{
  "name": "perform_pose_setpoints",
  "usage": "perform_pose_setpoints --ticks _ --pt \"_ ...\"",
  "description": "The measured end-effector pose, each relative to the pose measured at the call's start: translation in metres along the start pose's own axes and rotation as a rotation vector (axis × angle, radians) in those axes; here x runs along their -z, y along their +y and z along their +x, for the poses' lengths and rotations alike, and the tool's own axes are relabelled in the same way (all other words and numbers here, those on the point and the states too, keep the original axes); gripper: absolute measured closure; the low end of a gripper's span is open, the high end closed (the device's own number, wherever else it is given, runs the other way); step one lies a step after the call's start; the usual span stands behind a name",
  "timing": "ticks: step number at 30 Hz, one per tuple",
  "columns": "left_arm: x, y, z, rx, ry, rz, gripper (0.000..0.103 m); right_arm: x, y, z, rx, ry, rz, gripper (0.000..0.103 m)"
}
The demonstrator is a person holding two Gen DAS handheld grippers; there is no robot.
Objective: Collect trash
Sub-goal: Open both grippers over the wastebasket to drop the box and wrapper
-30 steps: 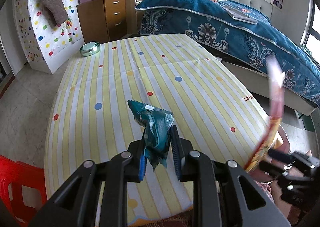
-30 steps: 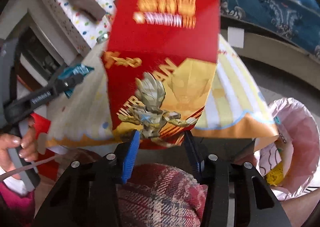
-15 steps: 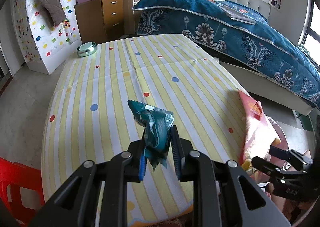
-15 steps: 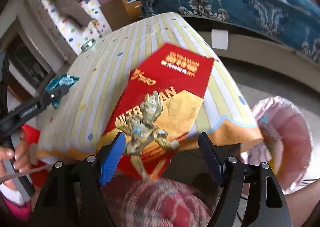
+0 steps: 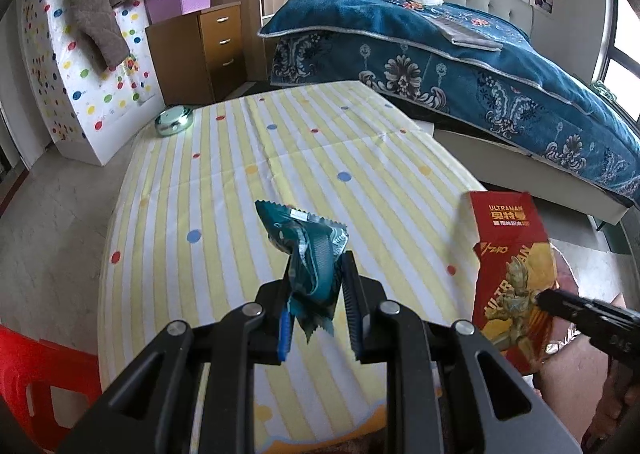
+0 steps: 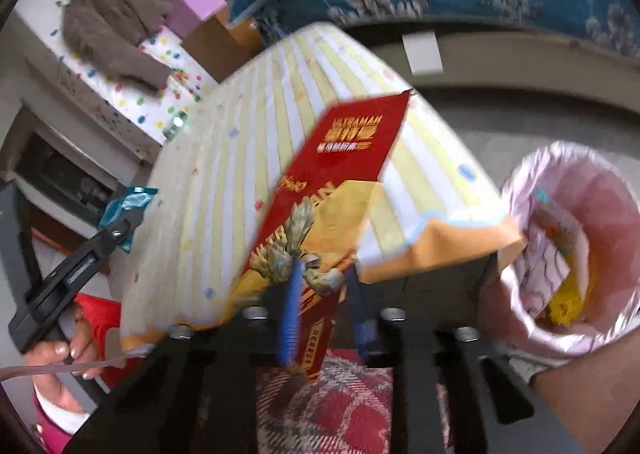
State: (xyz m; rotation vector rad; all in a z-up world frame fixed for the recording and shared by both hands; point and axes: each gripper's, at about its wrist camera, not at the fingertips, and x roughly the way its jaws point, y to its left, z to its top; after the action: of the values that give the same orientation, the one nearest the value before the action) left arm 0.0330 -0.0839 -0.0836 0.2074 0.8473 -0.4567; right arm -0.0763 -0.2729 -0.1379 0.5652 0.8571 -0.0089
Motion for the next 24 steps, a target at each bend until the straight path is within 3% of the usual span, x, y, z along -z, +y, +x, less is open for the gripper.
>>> perform_pose_setpoints --ticks 6,11,17,24 --pt "-0.019 -0.035 -0.015 0.056 -0.053 0.071 0.083 -0.009 0.013 -0.042 0.090 -0.143 -0.206 0.101" --pt "-0.034 -0.093 -0.021 0.181 -0.109 0.177 0.083 -0.010 0.019 -0.068 0.217 -0.218 -0.301 0.102" --pt "-0.033 -0.185 -0.013 0.355 -0.121 0.341 0.083 -0.002 -0.019 -0.111 0.345 -0.275 -0.239 0.102" --pt "-0.017 -0.282 0.001 0.480 -0.096 0.497 0.079 0.010 -0.079 -0.152 0.429 -0.269 -0.097 0.102"
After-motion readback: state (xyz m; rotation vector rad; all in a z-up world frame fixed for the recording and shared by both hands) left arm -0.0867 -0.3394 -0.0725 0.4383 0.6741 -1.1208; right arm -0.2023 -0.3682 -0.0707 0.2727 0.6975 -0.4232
